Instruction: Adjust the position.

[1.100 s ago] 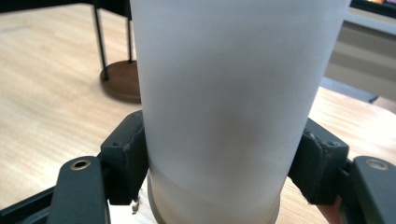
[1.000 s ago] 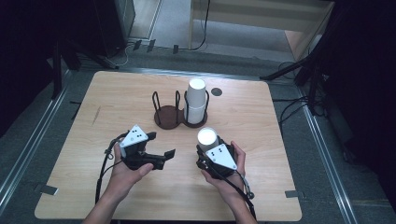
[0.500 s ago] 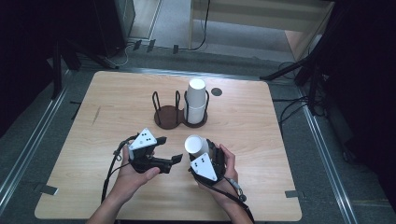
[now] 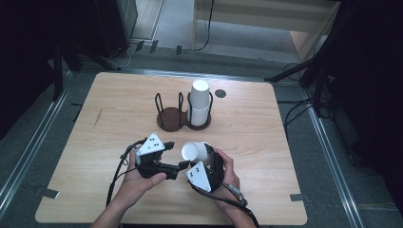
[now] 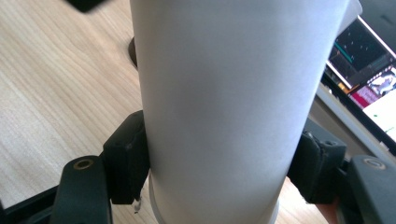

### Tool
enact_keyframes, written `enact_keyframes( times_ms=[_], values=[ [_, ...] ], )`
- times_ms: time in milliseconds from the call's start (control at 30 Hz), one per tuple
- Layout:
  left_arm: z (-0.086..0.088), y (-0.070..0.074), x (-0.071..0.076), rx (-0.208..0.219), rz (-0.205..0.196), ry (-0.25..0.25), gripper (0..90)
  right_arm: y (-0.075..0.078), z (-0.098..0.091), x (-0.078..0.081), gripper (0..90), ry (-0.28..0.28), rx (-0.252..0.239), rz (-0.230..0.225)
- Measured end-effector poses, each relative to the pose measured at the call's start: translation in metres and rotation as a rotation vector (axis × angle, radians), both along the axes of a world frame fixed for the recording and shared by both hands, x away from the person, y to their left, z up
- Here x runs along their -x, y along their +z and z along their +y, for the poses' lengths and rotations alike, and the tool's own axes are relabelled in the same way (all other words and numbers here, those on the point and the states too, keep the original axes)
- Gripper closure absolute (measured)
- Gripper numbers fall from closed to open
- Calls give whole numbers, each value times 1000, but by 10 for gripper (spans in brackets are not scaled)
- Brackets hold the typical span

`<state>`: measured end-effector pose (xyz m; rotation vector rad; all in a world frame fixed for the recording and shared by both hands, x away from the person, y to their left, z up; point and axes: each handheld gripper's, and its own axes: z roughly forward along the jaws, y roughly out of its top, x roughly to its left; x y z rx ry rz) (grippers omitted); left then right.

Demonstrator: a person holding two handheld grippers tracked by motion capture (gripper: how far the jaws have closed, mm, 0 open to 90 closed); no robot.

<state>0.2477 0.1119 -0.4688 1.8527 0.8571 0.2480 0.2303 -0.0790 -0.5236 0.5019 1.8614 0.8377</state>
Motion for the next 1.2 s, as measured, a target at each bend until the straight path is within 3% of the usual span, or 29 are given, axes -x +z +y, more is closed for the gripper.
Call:
enact_keyframes(
  times_ms=[333, 900, 1200],
  values=[
    [-5, -1, 2, -19, 2, -23, 188, -5, 6, 4, 305, 19, 73, -43],
    [-10, 0, 6, -44, -19, -42, 254, -3, 11, 11, 304, 71, 81, -56],
    [-7, 0, 4, -27, 9, -61, 292, -6, 13, 14, 302, 105, 91, -69]
  ],
)
